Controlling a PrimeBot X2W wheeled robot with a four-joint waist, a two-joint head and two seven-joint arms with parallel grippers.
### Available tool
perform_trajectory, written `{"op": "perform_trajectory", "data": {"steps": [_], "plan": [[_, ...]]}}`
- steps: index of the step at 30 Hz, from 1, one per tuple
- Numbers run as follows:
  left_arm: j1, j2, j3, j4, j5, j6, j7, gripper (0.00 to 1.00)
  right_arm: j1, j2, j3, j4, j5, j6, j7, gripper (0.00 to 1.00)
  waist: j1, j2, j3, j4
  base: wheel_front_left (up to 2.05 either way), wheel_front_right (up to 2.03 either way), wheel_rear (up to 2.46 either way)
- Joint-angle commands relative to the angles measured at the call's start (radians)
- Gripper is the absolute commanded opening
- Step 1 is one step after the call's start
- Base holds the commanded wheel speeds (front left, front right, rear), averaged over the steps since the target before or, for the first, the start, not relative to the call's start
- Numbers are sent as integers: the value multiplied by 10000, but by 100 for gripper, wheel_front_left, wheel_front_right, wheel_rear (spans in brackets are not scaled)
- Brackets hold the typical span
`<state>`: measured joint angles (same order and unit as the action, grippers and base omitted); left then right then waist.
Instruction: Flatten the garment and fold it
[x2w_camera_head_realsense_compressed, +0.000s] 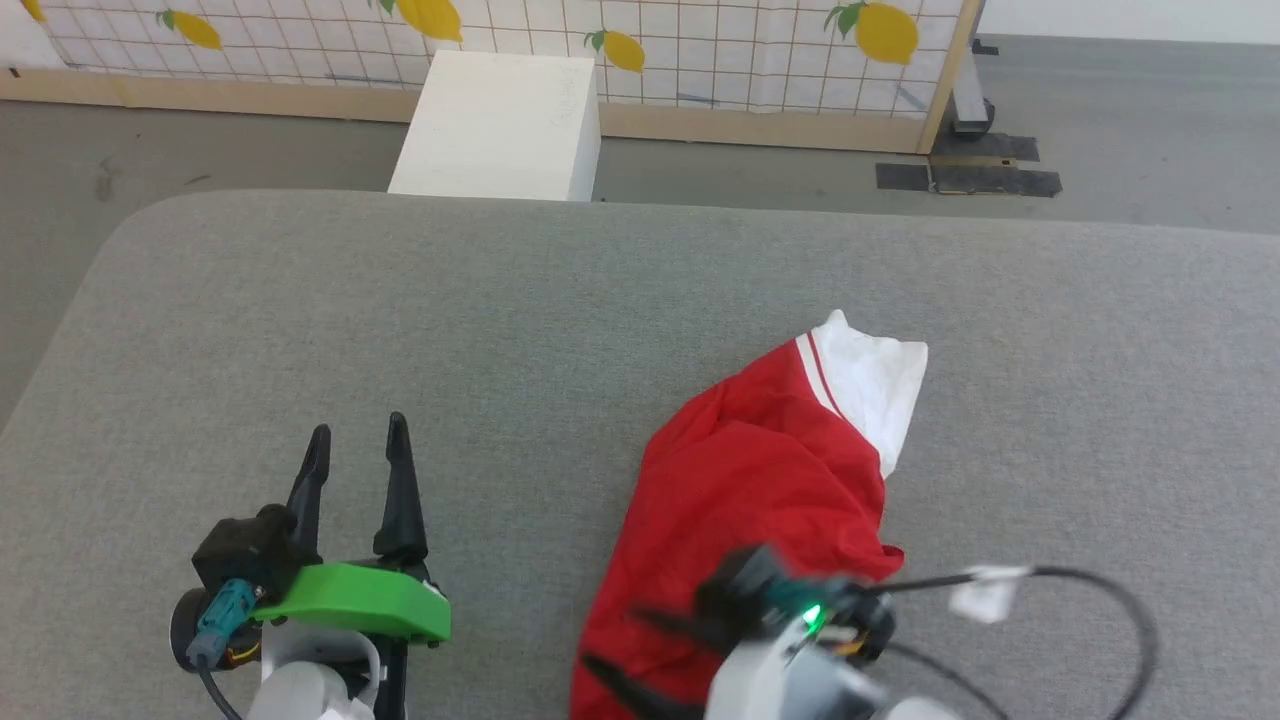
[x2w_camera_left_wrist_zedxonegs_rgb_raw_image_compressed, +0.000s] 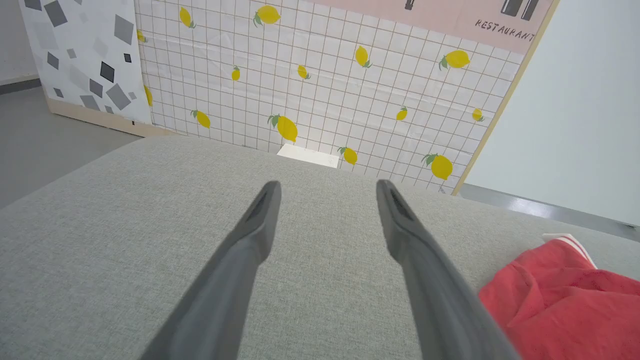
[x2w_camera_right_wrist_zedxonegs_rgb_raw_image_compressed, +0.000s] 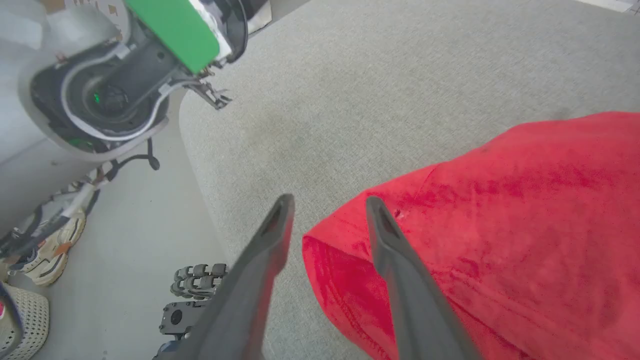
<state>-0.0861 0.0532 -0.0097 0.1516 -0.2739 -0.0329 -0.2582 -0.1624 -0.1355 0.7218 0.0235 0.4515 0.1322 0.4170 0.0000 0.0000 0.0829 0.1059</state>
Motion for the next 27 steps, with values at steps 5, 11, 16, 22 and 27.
{"op": "perform_trajectory", "data": {"steps": [5, 11, 16, 22, 27], "plan": [[94, -29, -54, 9, -22, -4, -36, 100, 183, 48, -2082, -1254, 70, -15, -1449, 100, 0, 0, -24, -404, 0, 0, 0], [-34, -29, -297, 20, -61, -53, -36, 100, 682, 471, -5237, -1870, -1569, -15, -2914, 100, 0, 0, 1, -904, 0, 0, 0], [-588, -29, -1027, 366, -23, -126, -36, 100, 1125, 773, -6525, -1552, -2554, -15, -3292, 100, 0, 0, 161, -1286, 0, 0, 0], [-2324, -30, -2402, 1725, 5, -110, 947, 100, 1299, 845, -6505, -1149, -2440, -15, -3406, 100, 0, 0, 468, -1804, 0, 0, 0], [-3814, -29, -3361, 3349, 157, -29, 2951, 100, 1118, 849, -6185, -993, -2167, -15, -3516, 100, 0, 0, 732, -2323, 0, 0, 0]]}}
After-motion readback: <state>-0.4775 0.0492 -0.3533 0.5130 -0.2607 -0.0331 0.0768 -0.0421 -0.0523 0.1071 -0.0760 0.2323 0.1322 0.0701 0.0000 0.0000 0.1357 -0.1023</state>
